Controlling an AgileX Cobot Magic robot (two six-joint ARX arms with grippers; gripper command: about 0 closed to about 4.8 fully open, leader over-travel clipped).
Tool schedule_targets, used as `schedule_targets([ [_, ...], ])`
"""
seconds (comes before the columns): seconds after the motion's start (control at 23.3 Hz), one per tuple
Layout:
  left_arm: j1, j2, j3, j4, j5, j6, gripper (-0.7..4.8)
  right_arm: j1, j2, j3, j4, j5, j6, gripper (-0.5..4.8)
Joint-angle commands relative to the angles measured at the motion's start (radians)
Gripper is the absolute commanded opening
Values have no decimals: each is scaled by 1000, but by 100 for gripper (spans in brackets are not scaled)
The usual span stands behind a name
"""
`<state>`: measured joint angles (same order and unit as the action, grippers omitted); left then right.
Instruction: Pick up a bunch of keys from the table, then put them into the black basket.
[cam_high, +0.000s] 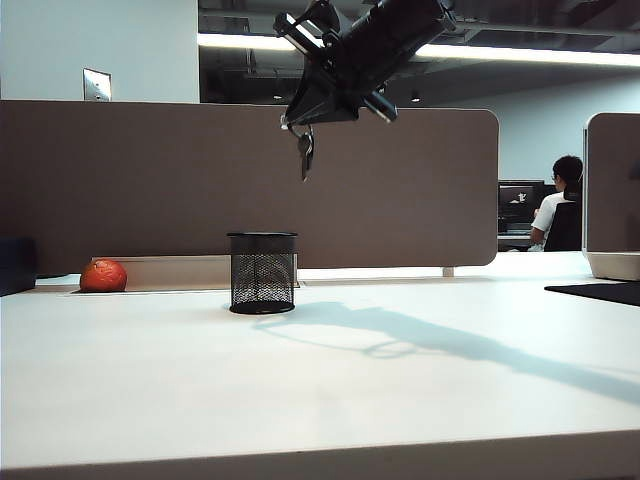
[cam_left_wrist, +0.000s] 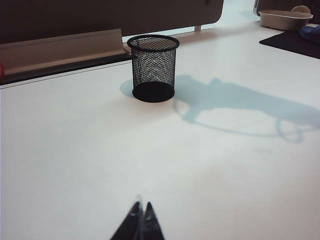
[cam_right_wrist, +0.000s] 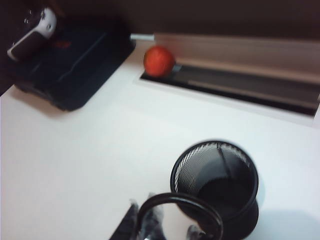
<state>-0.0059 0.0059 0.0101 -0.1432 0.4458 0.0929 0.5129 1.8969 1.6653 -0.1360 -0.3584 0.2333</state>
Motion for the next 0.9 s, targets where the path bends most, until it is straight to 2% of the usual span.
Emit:
schedule_targets([
  [0.04, 0, 1, 2, -2, 8, -3, -6, 3, -5, 3, 57, 14, -24, -6],
  [0.47, 0, 1, 2, -3, 7, -3, -6, 3, 111, 11, 226, 17, -24, -6],
  [0.9, 0, 1, 2, -3, 5, -3, -6, 14, 274, 216, 214, 19, -19, -6],
])
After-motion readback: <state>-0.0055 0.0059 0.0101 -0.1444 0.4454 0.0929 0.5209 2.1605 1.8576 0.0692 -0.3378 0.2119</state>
